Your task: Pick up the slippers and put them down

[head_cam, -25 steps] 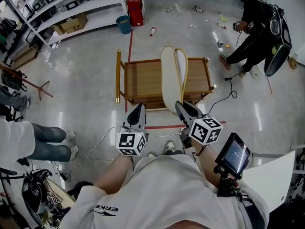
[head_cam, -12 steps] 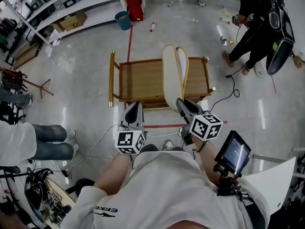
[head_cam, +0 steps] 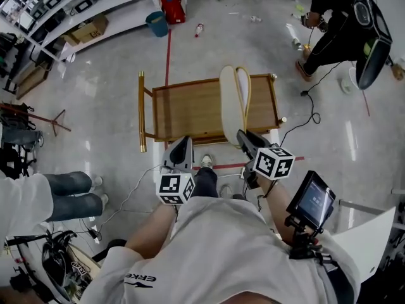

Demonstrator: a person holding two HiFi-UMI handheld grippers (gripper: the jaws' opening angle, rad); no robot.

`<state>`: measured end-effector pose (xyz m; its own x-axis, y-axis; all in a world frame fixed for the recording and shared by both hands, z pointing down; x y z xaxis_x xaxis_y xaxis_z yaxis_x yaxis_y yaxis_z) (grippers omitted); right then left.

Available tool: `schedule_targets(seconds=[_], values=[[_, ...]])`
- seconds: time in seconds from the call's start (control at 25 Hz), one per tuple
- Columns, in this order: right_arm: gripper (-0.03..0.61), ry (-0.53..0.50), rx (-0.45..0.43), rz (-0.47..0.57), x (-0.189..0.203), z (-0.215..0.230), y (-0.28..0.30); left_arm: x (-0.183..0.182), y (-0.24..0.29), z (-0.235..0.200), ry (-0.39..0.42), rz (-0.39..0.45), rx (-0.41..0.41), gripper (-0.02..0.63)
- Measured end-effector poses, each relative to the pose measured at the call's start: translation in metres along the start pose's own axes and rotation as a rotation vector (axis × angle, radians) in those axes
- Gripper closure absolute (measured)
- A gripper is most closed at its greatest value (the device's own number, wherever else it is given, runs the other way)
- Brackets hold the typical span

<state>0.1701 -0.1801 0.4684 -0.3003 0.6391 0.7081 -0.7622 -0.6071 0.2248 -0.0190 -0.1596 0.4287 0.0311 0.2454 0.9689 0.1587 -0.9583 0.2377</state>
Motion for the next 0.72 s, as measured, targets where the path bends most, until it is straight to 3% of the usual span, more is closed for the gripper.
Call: schedule_targets(seconds=[0.32,0.72], values=[[0.506,0.077,0.074,-0.094,0.005,0.066,0.044,0.013,0.069,-0.015,0.017,-0.072,0.022,0.611],[0.506,0.196,0.079,-0.210,0.029,0.129,0.099,0.052,0.133,-0.040,0.028,-0.199,0.026,0.611]])
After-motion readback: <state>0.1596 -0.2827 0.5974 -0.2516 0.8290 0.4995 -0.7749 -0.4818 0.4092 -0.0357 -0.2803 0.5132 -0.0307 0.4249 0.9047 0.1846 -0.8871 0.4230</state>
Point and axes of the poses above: the fingertips, and each gripper's own axes: y forward along the fingers, z to its right, x out of its underside, the point moved 2 cm from there along -y, backward along the fingers, and after that the axes turned 15 degrees about -x, right-handed, at the moved point
